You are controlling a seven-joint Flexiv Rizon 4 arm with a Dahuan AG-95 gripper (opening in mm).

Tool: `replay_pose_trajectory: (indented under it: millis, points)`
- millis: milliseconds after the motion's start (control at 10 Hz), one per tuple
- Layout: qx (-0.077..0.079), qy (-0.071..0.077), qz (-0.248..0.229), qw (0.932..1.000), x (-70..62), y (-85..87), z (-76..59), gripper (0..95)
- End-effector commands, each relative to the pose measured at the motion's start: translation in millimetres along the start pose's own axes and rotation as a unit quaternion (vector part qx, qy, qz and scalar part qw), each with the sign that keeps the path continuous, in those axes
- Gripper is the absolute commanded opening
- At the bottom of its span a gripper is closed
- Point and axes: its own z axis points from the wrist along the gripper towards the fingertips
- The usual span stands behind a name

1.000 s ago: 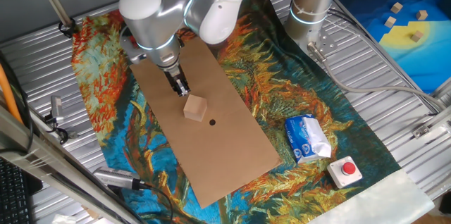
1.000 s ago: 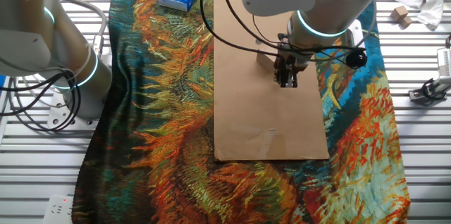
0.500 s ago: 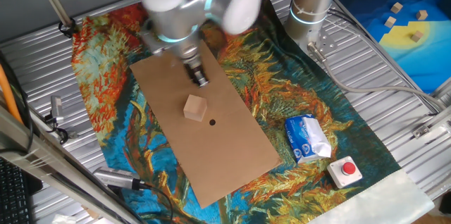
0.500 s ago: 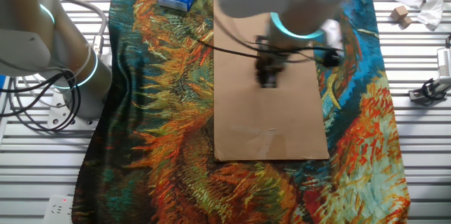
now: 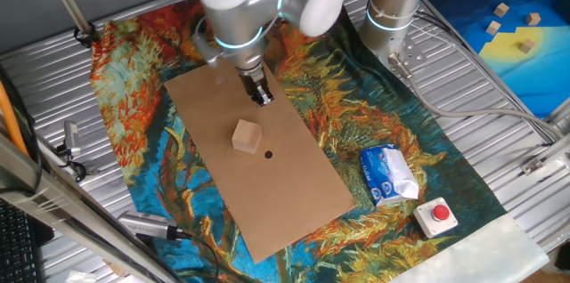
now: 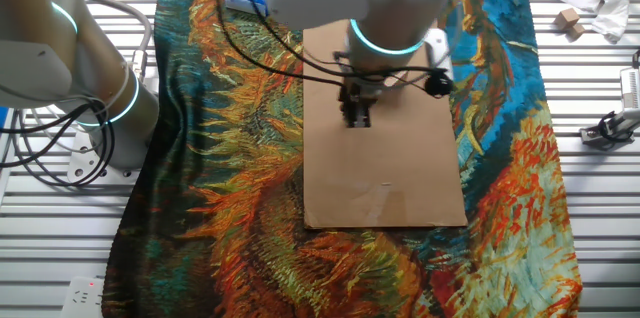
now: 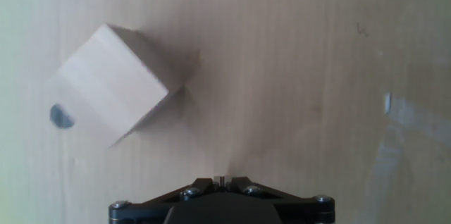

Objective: Use the gripper to push the small block from left to right

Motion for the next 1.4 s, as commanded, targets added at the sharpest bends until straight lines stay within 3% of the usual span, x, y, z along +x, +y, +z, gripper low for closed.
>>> replay_pose_trajectory:
  millis: [100, 200, 500, 700, 1100, 1400]
  points:
    - [-0.005, 0.003, -0.001, 1.0, -1.7, -1.7, -4.8, 0.0]
    - [-0.011, 0.003, 0.0, 0.9999, -3.8, -2.2, -6.1, 0.0]
    - [-0.008, 0.001, -0.002, 1.0, -9.2, -3.4, -9.1, 0.0]
    - [-0.011, 0.003, -0.001, 0.9999, -22.3, -5.3, -15.7, 0.0]
    - [-0.011, 0.023, 0.002, 0.9997, -23.1, -2.5, -34.3, 0.0]
    - [-0.016, 0.019, 0.011, 0.9996, -33.7, 5.5, -26.9, 0.0]
